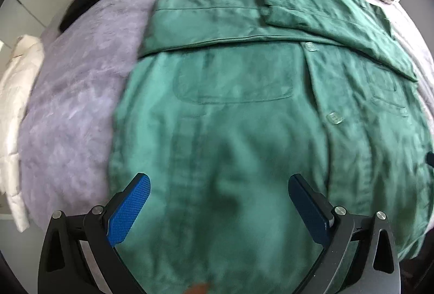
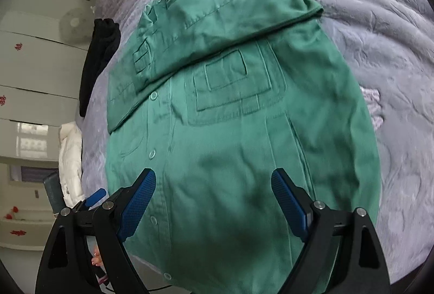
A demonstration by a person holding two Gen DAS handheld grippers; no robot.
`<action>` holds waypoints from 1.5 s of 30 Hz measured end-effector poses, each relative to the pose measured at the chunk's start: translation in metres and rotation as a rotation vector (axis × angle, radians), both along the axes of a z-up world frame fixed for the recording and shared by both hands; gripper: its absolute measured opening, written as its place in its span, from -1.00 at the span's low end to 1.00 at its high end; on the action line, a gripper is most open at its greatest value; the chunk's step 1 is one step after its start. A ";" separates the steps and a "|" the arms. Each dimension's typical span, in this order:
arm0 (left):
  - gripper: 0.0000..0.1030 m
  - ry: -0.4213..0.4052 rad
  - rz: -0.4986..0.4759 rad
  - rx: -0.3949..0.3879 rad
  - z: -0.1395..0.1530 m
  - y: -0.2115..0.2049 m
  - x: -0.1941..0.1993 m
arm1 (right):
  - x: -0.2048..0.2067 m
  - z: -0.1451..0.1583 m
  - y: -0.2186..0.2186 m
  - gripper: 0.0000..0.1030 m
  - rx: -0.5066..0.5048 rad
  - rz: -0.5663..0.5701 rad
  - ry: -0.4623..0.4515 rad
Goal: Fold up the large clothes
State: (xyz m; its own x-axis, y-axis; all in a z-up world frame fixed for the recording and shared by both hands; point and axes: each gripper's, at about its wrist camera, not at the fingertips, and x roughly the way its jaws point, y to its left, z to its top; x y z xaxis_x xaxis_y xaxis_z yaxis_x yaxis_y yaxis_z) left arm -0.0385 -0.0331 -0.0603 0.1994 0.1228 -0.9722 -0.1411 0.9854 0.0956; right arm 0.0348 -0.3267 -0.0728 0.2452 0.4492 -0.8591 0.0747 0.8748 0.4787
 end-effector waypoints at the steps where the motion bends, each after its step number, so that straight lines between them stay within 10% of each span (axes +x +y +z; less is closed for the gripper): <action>1: 0.98 0.008 0.004 0.004 0.001 0.005 -0.005 | -0.003 0.001 0.001 0.73 -0.001 0.001 0.005; 13: 0.98 0.093 0.082 -0.103 0.011 0.065 -0.089 | -0.063 0.009 0.004 0.73 -0.009 -0.028 0.088; 23: 0.98 0.105 0.188 -0.225 -0.022 0.120 -0.110 | -0.112 0.016 -0.069 0.73 -0.162 -0.287 0.062; 31: 0.98 0.157 0.140 -0.307 -0.054 0.107 -0.100 | -0.141 -0.043 -0.092 0.74 0.081 -0.386 0.212; 38: 0.98 0.164 0.105 -0.355 -0.059 0.089 -0.095 | -0.134 -0.030 -0.061 0.74 0.406 -0.352 0.064; 45: 0.98 0.158 0.123 -0.406 -0.067 0.106 -0.101 | -0.133 -0.046 -0.061 0.74 0.339 -0.396 0.148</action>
State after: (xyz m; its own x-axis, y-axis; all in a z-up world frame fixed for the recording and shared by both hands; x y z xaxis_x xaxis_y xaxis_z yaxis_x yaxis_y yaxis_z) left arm -0.1394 0.0729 -0.1273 0.0520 -0.2617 -0.9637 -0.2744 0.9242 -0.2658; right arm -0.0981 -0.3877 -0.1191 0.3396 0.6051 -0.7201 0.4557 0.5639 0.6888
